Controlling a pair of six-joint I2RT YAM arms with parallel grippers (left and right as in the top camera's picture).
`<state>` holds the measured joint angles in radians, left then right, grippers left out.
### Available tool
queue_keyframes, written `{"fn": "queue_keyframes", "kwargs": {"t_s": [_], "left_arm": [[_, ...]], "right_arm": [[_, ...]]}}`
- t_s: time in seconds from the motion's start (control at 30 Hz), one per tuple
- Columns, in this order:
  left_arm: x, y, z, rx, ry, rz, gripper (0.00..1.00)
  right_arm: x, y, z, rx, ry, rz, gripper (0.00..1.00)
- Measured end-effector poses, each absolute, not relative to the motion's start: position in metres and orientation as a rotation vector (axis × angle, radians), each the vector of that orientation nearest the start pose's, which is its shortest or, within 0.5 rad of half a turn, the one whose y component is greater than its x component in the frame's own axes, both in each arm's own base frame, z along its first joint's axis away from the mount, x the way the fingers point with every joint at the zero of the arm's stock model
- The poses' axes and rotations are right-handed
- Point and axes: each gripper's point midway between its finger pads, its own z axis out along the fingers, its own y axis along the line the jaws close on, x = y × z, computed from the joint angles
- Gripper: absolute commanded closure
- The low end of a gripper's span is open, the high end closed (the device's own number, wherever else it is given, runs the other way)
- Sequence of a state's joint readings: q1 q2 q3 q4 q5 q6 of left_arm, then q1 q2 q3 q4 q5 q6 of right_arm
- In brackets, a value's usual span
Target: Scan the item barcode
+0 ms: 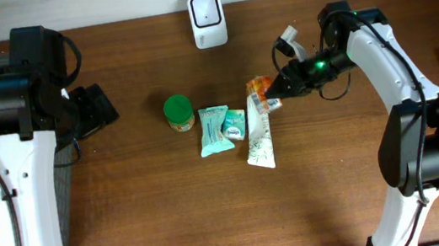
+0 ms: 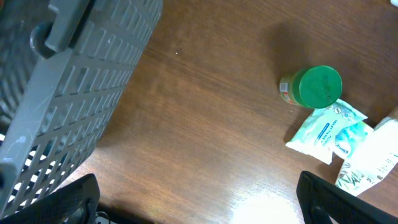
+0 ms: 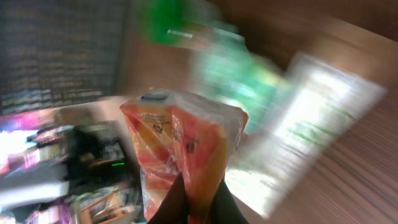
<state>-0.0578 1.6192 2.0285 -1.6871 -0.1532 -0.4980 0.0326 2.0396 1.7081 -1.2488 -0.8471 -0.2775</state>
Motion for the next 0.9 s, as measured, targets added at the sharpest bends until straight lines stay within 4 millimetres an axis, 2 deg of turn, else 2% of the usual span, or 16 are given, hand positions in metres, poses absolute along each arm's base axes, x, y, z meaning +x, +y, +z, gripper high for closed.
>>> {"fn": "queue_keyframes", "kwargs": {"t_s": [0.07,0.13,0.2,0.23,0.3,0.33,0.37,0.47,0.53,0.6,0.63,0.67,0.83,0.9], "left_arm": [[0.305,0.009,0.296,-0.646,2.742,0.094,0.01],[0.305,0.009,0.296,-0.646,2.742,0.094,0.01],[0.305,0.009,0.296,-0.646,2.742,0.094,0.01],[0.305,0.009,0.296,-0.646,2.742,0.094,0.01],[0.306,0.009,0.296,-0.646,2.740,0.094,0.01],[0.305,0.009,0.296,-0.646,2.743,0.094,0.01],[0.305,0.009,0.296,-0.646,2.743,0.093,0.01],[0.305,0.009,0.296,-0.646,2.743,0.094,0.01],[0.305,0.009,0.296,-0.646,2.742,0.094,0.01],[0.305,0.009,0.296,-0.646,2.742,0.094,0.01],[0.305,0.009,0.296,-0.646,2.742,0.094,0.01],[0.305,0.009,0.296,-0.646,2.742,0.094,0.01],[0.305,0.009,0.296,-0.646,2.741,0.094,0.01],[0.305,0.009,0.296,-0.646,2.742,0.094,0.01]], "right_arm": [[0.391,0.118,0.112,-0.283,2.932,0.935,0.96],[0.401,0.101,0.098,-0.187,2.991,0.699,0.96],[0.421,0.088,0.092,-0.127,2.954,0.532,0.96],[0.439,0.082,0.093,-0.106,2.896,0.462,0.96],[0.468,0.080,0.099,-0.096,2.780,0.402,0.96],[0.487,0.081,0.106,-0.105,2.698,0.385,0.96],[0.518,0.088,0.125,-0.133,2.550,0.371,0.96],[0.554,0.101,0.152,-0.161,2.357,0.292,0.96],[0.588,0.118,0.194,-0.152,2.127,0.152,0.96],[0.593,0.143,0.213,-0.187,2.036,0.117,0.96],[0.590,0.162,0.216,-0.231,2.014,0.102,0.96],[0.590,0.171,0.217,-0.249,2.004,0.099,0.96],[0.617,0.179,0.220,-0.300,1.866,0.045,0.96],[0.624,0.184,0.210,-0.391,1.831,-0.020,0.96]]}}
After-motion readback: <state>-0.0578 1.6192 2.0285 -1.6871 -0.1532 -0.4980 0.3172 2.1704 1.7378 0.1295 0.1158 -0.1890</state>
